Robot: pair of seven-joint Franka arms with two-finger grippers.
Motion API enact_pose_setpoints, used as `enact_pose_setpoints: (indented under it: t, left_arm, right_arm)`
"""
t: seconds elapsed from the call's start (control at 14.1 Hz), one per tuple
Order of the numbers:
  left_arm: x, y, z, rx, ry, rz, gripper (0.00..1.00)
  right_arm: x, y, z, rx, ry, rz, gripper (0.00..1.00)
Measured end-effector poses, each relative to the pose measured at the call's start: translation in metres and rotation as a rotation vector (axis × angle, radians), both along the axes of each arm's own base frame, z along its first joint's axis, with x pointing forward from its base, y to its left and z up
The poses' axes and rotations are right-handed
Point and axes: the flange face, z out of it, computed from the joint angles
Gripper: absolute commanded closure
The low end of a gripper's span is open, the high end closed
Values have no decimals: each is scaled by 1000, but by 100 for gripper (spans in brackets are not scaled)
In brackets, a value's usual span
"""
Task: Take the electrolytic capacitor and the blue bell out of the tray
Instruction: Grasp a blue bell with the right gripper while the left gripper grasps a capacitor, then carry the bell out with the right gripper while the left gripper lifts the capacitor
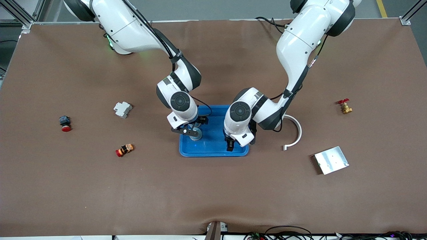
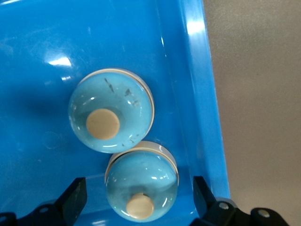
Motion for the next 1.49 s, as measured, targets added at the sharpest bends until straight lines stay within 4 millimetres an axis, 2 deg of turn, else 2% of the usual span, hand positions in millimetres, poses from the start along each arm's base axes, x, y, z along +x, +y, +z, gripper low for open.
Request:
enact_pose_setpoints:
  t: [0.14, 0.21, 0.35, 0.43, 0.5, 0.57, 0.64, 0.71, 0.92, 1.13, 1.35, 1.49]
  left_arm:
    - [-1, 1, -10, 20, -4, -3, 0]
    - [-2, 0, -13, 23, -4, -4, 0]
    - [-2, 1, -17, 24, -3, -5, 0]
    - [-2, 1, -17, 24, -3, -4, 6]
    - [-2, 1, -17, 24, -4, -4, 25]
    - [-2, 0, -17, 26, -6, -7, 48]
    - [-3, -2, -17, 30, -10, -14, 85]
    - [-4, -4, -16, 33, -16, -20, 100]
    - [-6, -9, -13, 41, -34, -41, 100]
    - [-2, -9, -8, 41, -44, -64, 100]
    - [3, -6, 12, 56, -44, -114, 100]
    - [5, -3, 36, 75, -37, -167, 100]
  right_arm:
    - [-1, 0, -1, -1, 1, 0, 0]
    - [-1, 0, -2, -1, 2, 0, 9]
    - [-1, -1, -2, -1, 2, 2, 37]
    - [-1, 0, -2, 0, 1, 2, 54]
    - [-1, 0, -2, 1, -1, 2, 66]
    - [0, 0, 0, 3, -3, 2, 68]
    - [0, 1, 1, 5, -5, 3, 71]
    - [0, 2, 4, 8, -9, 3, 76]
    - [6, 2, 30, 13, -17, 9, 83]
    - [15, -20, 69, -14, 23, 37, 87]
    - [31, -62, 100, -29, 66, 92, 87]
    - [52, -109, 114, -25, 88, 133, 88]
